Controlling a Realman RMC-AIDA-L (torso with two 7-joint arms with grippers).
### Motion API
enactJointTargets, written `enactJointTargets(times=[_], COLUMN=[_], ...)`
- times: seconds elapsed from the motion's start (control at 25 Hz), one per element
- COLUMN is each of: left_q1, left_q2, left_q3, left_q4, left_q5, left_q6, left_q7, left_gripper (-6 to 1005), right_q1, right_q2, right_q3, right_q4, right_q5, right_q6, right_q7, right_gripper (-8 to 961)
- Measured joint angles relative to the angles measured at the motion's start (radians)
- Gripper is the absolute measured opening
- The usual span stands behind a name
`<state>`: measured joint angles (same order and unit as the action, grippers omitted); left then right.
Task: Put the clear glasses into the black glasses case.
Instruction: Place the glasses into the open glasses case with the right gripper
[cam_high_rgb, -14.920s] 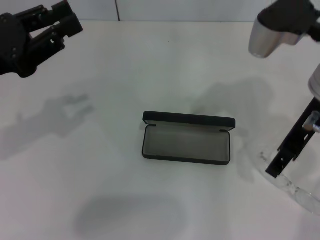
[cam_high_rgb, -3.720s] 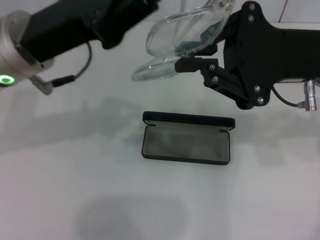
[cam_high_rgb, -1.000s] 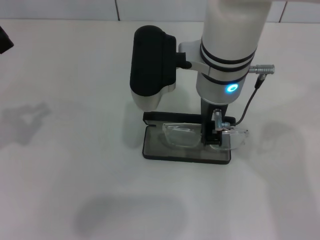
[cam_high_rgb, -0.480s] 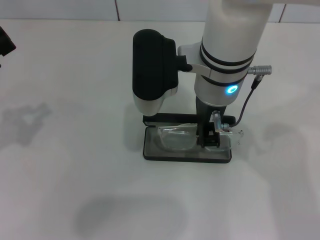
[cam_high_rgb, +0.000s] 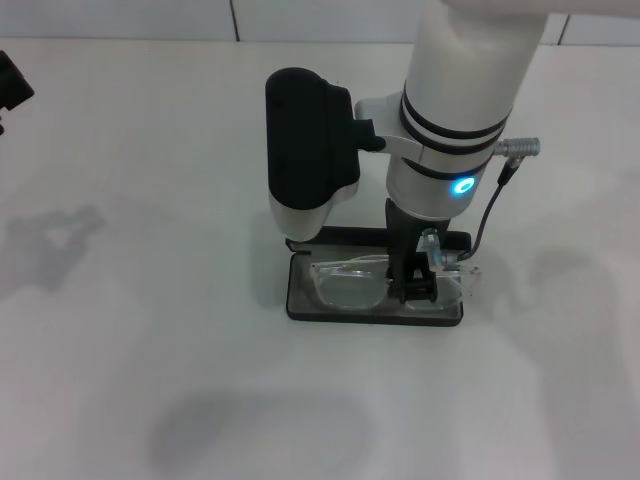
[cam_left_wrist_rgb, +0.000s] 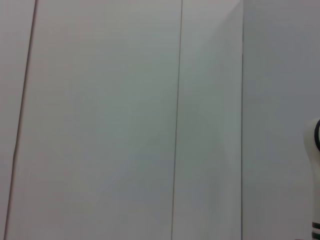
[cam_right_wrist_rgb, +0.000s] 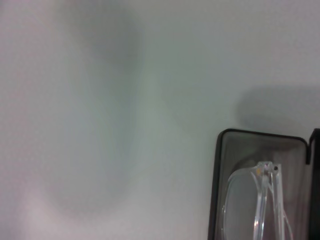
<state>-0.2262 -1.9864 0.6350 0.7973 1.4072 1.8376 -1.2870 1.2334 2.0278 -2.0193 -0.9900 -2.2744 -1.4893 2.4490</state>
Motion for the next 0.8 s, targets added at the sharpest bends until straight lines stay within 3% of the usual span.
enactJointTargets(times=[0.8], left_q1=[0.004], left_q2=[-0.008], left_q3=[0.000], left_q4=[-0.001], left_q5=[-0.001], left_q6=[0.000], left_q7=[0.000], left_gripper=[158], right_q1=[-0.034], right_q2=[0.000], right_q3=[-0.004], right_q4=[0.006], right_q5=[-0.007], right_q6=[0.041], right_q7=[-0.050], right_gripper=[74])
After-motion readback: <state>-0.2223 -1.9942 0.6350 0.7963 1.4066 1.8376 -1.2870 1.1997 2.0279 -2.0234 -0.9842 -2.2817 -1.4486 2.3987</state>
